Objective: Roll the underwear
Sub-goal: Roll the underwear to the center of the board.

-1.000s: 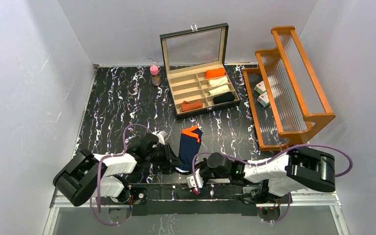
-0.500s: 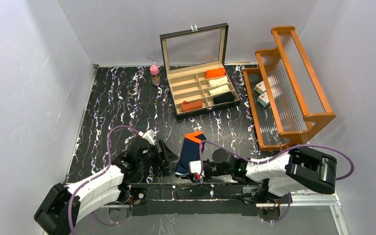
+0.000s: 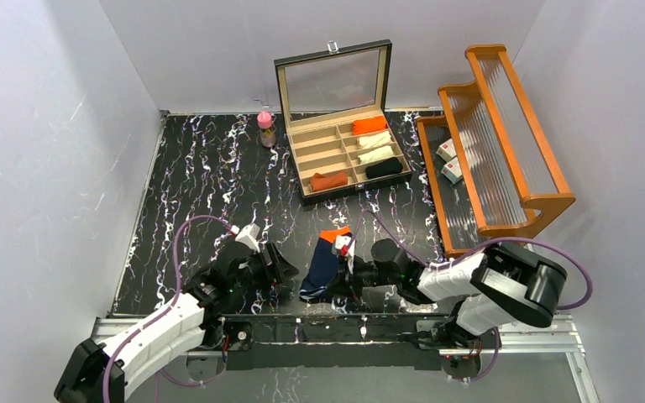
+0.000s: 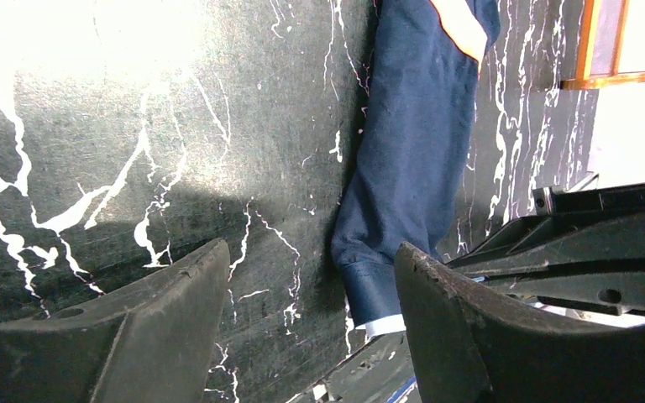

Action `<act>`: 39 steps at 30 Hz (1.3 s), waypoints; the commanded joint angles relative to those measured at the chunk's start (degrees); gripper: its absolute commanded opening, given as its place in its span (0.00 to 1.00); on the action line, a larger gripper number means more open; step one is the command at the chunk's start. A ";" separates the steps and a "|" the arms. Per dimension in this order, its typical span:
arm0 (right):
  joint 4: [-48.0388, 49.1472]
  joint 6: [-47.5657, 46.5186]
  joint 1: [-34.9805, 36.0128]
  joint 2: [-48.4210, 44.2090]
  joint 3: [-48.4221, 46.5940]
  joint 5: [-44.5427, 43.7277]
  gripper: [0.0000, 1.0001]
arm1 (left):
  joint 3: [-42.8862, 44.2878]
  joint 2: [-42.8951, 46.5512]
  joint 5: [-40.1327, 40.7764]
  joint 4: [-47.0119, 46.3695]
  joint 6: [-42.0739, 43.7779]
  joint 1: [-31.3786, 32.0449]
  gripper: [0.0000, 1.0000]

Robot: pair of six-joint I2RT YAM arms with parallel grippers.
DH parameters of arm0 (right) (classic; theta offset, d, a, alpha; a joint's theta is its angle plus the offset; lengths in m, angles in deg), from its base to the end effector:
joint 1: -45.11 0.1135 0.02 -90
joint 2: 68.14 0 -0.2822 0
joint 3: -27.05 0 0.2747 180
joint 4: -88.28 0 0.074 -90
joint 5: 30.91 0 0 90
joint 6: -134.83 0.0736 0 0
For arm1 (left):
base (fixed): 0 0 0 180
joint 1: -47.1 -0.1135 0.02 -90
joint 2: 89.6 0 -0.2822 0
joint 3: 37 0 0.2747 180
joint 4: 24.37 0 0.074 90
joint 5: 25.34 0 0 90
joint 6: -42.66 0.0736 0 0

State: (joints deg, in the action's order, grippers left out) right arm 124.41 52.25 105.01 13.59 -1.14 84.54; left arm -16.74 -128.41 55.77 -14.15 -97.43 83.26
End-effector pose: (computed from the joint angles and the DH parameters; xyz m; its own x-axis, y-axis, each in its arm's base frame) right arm 0.1114 0.2552 0.1298 -0.2762 -0.2440 -0.9296 -0.9592 0.1307 0.2507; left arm 0.1460 -0.1208 0.1324 -0.7804 -0.3683 -0.5053 0.1461 0.6783 -0.7201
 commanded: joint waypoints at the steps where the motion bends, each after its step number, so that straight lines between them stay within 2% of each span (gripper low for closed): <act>1: 7.17 13.18 -2.14 2.60 0.60 3.78 0.01 | 1.92 0.92 1.17 2.06 3.31 -0.22 0.70; 12: 17.26 35.52 -7.51 9.76 6.01 2.08 0.01 | 2.15 2.55 -4.04 0.54 5.86 -0.24 0.70; 17: 28.79 46.59 -10.39 15.56 10.55 0.54 0.01 | 1.85 1.63 -8.08 -2.79 7.64 -0.22 0.70; 24: 32.33 53.94 -12.57 22.77 10.19 1.87 0.01 | 1.99 -4.46 -13.59 -9.69 8.73 0.66 0.70; 26: 30.68 55.51 -13.61 23.62 10.43 1.39 0.01 | 2.21 -7.16 -14.43 -11.49 8.86 1.57 0.70; 30: 17.80 56.92 -16.99 24.43 8.34 3.19 0.01 | 2.19 -11.27 -14.52 -15.53 9.33 5.53 0.71; 35: 14.82 57.18 -18.47 24.75 7.92 4.37 0.01 | 2.07 -15.83 -13.62 -20.69 10.54 10.98 0.73; 39: 11.91 56.28 -19.02 24.98 6.60 5.61 0.01 | 3.02 -20.31 -8.62 -22.12 11.23 11.65 0.73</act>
State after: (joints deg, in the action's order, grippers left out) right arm 148.22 110.94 87.00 36.50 5.80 93.21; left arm -15.78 -145.54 42.98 -33.07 -88.21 94.23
